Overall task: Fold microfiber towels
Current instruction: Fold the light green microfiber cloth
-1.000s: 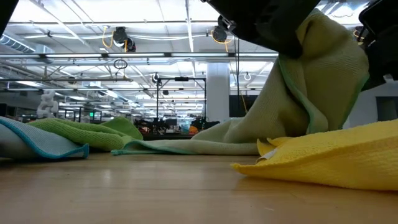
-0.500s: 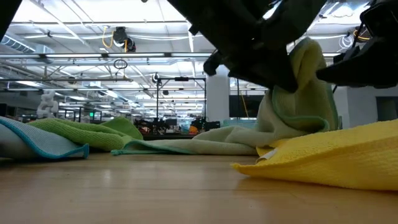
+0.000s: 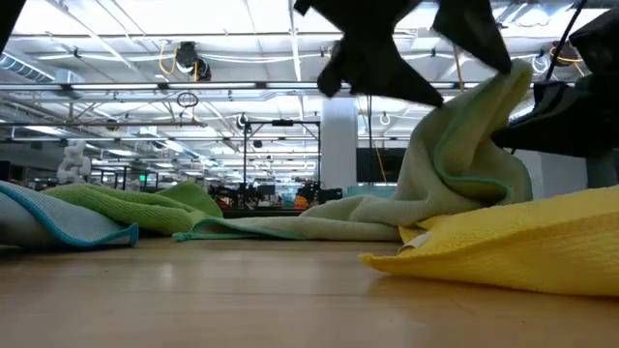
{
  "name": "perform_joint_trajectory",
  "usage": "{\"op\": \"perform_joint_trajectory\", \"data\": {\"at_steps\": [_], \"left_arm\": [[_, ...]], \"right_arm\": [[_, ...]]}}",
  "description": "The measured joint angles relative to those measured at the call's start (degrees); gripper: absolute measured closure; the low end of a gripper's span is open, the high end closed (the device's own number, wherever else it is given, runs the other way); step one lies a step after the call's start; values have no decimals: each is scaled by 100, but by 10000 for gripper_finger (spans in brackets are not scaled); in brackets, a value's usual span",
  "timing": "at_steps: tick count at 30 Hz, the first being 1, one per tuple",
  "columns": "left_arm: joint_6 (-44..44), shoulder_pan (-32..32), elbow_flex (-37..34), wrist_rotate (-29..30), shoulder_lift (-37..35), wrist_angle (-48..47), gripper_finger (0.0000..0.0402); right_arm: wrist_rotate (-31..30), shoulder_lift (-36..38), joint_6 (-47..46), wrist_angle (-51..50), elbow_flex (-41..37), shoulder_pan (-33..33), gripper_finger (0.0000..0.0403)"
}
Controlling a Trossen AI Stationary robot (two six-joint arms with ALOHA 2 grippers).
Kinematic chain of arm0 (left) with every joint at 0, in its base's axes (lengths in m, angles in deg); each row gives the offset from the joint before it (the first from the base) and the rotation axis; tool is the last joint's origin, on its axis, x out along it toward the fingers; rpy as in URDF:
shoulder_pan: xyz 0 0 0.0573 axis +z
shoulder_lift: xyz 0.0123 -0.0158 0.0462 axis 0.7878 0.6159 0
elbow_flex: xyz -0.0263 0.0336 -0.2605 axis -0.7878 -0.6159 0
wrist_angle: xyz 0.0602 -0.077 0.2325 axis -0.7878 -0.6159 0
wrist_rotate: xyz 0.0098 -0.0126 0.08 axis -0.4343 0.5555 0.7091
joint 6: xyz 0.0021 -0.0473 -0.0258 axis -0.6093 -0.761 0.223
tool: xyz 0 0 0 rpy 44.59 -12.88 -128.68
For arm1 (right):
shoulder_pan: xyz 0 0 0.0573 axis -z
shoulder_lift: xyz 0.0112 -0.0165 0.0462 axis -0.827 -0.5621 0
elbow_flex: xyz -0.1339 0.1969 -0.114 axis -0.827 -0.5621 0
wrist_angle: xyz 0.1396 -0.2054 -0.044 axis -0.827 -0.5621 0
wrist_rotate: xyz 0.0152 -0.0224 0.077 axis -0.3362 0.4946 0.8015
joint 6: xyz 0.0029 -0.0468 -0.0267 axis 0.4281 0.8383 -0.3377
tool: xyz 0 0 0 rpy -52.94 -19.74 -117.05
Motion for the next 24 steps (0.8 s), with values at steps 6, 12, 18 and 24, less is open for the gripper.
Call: {"op": "perform_joint_trajectory", "data": {"at_steps": [6, 12, 18, 24], "left_arm": [[512, -9, 2, 743, -133, 654, 74], [738, 244, 4, 561, -32, 1699, 73], [-118, 498, 1, 485, 2, 756, 106], [680, 415, -7, 298, 5, 781, 249]], "right_arm": [[-595, 4, 851, 20, 230, -53, 396], [-843, -2, 1551, 33, 510, -51, 396], [-1149, 0, 2116, 252, 665, -56, 396], [-1266, 4, 2194, 315, 668, -90, 395]]}}
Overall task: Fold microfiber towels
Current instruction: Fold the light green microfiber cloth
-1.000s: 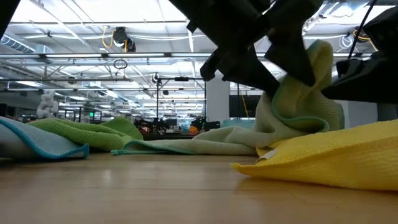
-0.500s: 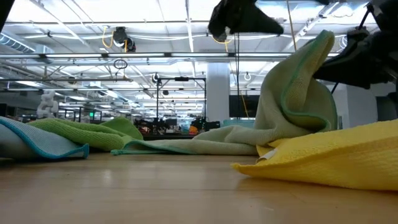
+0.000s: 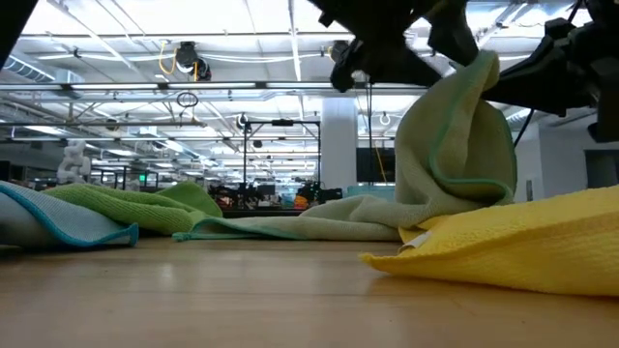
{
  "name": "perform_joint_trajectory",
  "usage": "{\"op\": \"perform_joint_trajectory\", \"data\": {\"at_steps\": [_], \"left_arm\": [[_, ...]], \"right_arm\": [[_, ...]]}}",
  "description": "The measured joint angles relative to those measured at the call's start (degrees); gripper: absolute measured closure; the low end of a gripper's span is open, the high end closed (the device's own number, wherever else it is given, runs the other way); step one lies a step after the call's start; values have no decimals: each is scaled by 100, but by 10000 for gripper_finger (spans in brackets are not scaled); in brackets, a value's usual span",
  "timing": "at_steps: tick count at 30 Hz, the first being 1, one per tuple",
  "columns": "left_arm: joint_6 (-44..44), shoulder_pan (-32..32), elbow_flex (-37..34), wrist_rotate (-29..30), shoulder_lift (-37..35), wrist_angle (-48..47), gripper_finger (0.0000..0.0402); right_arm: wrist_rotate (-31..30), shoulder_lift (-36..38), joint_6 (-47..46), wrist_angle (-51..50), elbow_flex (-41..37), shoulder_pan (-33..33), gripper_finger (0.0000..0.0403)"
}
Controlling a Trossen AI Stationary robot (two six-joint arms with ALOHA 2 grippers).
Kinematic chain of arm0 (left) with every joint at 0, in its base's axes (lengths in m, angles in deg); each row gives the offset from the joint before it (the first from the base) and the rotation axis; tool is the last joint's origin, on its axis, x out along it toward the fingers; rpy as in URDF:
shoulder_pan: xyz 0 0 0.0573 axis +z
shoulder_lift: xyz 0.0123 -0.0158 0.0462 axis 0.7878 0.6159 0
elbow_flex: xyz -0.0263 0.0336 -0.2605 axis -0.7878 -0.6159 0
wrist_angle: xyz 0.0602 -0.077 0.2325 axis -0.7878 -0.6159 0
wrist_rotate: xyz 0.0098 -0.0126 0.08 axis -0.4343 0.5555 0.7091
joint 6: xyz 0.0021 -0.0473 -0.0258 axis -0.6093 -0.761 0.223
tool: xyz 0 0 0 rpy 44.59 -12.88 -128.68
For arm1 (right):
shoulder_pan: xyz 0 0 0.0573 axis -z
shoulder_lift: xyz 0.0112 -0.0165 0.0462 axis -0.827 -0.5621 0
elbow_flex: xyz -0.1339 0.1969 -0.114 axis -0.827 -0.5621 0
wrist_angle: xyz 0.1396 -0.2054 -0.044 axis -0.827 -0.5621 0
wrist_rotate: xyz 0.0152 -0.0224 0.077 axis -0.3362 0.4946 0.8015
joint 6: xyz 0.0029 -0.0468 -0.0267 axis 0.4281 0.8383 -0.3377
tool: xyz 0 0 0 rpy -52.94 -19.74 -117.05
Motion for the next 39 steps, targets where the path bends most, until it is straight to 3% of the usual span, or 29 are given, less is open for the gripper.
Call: {"op": "perform_joint_trajectory", "data": {"at_steps": [3, 5, 8, 16, 19, 21, 25, 29, 39], "left_arm": [[672, -93, 0, 106, -1, 44, 352], [982, -132, 0, 195, -1, 47, 386], [1369, -125, 2, 310, -1, -22, 382], [2069, -236, 2, 93, -1, -292, 395], [2614, -393, 2, -104, -1, -291, 398], [2956, -490, 2, -194, -1, -287, 398], [3480, -616, 2, -226, -1, -271, 396], [3458, -630, 2, -330, -1, -275, 398], [3606, -582, 7, -452, -3, -278, 396]], "right_arm": [[41, 0, -256, 0, 0, -7, 379], [191, 2, -638, -21, 0, -82, 358], [623, 2, -1555, -209, 0, -233, 315], [1041, 32, -3326, -656, -4, -683, 201], [1551, 275, -3703, -651, -4, -685, 170], [2222, 484, -3837, -676, -4, -533, 157], [3663, 856, -3857, -937, -4, -32, 155], [4797, 1113, -3665, -1052, -4, 444, 172], [6525, 1438, -3002, -1127, -4, 1422, 234]]}}
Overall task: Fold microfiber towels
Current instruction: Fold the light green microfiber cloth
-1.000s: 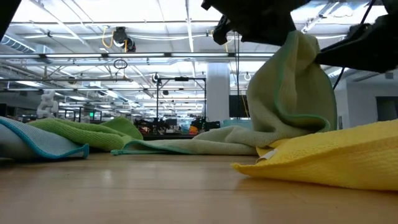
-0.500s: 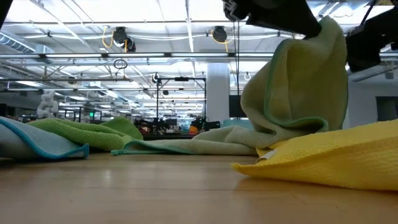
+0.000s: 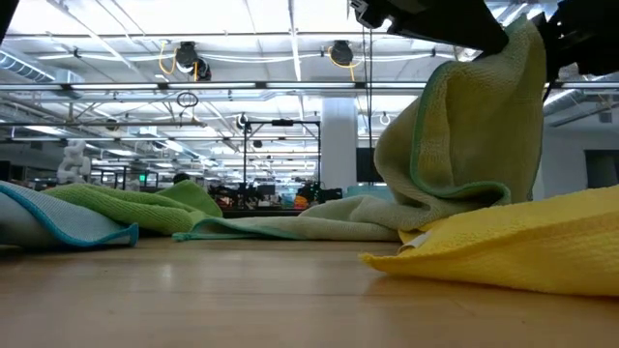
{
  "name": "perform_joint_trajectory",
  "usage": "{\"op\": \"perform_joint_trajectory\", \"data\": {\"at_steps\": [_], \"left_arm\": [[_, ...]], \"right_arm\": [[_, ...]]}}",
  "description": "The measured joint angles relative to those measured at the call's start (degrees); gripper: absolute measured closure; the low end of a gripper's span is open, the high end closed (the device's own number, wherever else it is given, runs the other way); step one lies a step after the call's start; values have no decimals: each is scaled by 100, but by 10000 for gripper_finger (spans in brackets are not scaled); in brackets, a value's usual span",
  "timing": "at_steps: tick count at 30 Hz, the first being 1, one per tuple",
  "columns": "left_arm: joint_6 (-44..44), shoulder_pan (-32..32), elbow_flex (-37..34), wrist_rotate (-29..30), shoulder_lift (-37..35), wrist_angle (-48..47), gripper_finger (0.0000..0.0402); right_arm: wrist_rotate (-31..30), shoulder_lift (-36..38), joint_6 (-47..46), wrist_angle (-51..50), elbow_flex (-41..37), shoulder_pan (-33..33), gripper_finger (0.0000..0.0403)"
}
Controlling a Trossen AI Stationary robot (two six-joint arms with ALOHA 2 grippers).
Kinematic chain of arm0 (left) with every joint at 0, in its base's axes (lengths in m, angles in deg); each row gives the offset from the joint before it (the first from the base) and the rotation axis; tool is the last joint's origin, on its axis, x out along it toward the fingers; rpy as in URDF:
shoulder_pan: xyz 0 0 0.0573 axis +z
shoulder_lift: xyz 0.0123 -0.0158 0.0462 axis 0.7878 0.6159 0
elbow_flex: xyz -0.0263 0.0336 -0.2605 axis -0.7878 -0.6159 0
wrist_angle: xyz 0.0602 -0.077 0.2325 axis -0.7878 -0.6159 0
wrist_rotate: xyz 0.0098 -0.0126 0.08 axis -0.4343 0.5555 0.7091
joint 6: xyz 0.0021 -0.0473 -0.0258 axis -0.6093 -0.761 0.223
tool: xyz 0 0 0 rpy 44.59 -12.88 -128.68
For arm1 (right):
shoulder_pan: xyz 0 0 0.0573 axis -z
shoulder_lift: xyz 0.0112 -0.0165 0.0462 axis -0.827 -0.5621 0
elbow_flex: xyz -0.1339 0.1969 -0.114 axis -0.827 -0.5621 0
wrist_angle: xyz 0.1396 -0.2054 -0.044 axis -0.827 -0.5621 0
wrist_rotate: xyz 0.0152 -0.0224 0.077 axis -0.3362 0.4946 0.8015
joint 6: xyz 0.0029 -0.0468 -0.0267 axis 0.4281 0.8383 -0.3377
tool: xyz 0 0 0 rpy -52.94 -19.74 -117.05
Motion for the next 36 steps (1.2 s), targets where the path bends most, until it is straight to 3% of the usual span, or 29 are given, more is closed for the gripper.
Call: {"op": "perform_joint_trajectory", "data": {"at_steps": [5, 12, 18, 21, 28, 32, 36], "left_arm": [[-14, 69, 0, -114, 0, -4, 399], [-74, 73, 0, -175, 0, -33, 399], [-714, 111, 2, -80, -11, -21, 384], [-1601, 152, 2, 95, -11, -145, 361], [-2028, 119, 4, 1124, -11, -943, 258], [-3039, 175, 4, 1228, -12, -1878, 210], [-4228, 124, 2, 1161, -11, -2664, 189]], "right_arm": [[560, -4, 40, -119, 0, 290, 294], [560, 5, 328, -103, 0, 317, 389], [485, 222, 540, -149, -2, 317, 393], [27, 535, 744, -350, -2, 316, 399], [-1325, 1557, 1517, -1099, -2, 383, 400], [-1798, 2153, 1800, -1522, -2, 464, 401], [-2663, 2693, 2295, -2011, -2, 535, 401]]}}
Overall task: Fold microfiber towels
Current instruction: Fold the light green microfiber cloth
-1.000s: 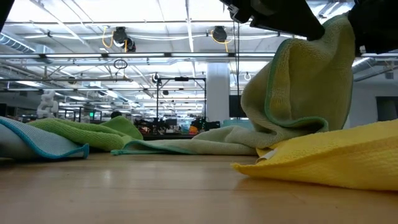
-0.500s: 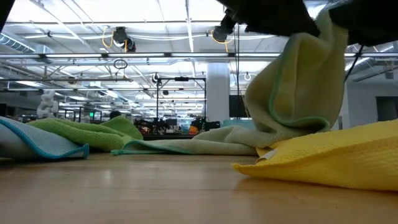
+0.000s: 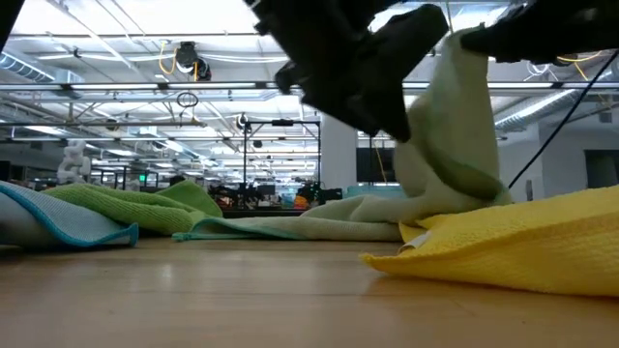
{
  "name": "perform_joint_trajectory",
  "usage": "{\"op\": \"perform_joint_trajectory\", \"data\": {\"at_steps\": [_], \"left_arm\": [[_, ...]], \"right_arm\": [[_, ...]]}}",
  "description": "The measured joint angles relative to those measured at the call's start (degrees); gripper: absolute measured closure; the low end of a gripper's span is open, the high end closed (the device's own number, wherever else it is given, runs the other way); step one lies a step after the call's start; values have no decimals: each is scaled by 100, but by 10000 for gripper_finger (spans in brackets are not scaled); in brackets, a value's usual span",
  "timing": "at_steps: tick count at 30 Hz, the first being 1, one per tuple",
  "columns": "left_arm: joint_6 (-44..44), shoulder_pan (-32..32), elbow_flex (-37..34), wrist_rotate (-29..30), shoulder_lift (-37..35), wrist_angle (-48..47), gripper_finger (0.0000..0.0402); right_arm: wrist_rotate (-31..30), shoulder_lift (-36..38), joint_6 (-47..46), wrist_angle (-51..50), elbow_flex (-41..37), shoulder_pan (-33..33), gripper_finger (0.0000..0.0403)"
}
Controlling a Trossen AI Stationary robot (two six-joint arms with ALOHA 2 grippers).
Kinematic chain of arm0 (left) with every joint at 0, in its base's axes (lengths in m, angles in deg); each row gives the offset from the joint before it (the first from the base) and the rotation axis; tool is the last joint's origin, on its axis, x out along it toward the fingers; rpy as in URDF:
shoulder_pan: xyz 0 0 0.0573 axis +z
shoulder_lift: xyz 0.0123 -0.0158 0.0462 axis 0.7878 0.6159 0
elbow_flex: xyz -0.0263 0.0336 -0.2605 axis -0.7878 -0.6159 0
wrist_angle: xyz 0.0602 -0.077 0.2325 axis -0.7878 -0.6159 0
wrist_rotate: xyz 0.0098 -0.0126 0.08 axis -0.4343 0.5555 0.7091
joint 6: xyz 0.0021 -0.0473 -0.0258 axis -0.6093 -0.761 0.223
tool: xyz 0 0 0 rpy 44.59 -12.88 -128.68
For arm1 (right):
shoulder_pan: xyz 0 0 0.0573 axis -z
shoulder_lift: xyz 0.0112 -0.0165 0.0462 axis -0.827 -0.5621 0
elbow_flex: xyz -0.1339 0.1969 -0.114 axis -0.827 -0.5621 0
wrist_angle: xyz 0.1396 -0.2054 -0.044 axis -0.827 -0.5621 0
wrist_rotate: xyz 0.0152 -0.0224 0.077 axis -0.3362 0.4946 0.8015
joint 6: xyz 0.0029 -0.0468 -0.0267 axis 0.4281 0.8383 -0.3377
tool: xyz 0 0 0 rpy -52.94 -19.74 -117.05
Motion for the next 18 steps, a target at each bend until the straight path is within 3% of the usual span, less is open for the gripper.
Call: {"op": "perform_joint_trajectory", "data": {"at_steps": [4, 8, 15, 18], "left_arm": [[-895, -61, -2, -250, 0, -189, 186], [-948, -120, -3, -287, 0, 502, 186], [599, -224, -86, -525, 455, 3058, 186], [991, -204, -87, -553, 722, 3586, 186]], "right_arm": [[-749, 447, 604, -120, 0, 25, 402], [-1001, 758, 947, -170, 0, 35, 402], [-1037, 957, 1052, -339, 0, 35, 402], [-1032, 962, 1028, -353, 0, 35, 402]]}}
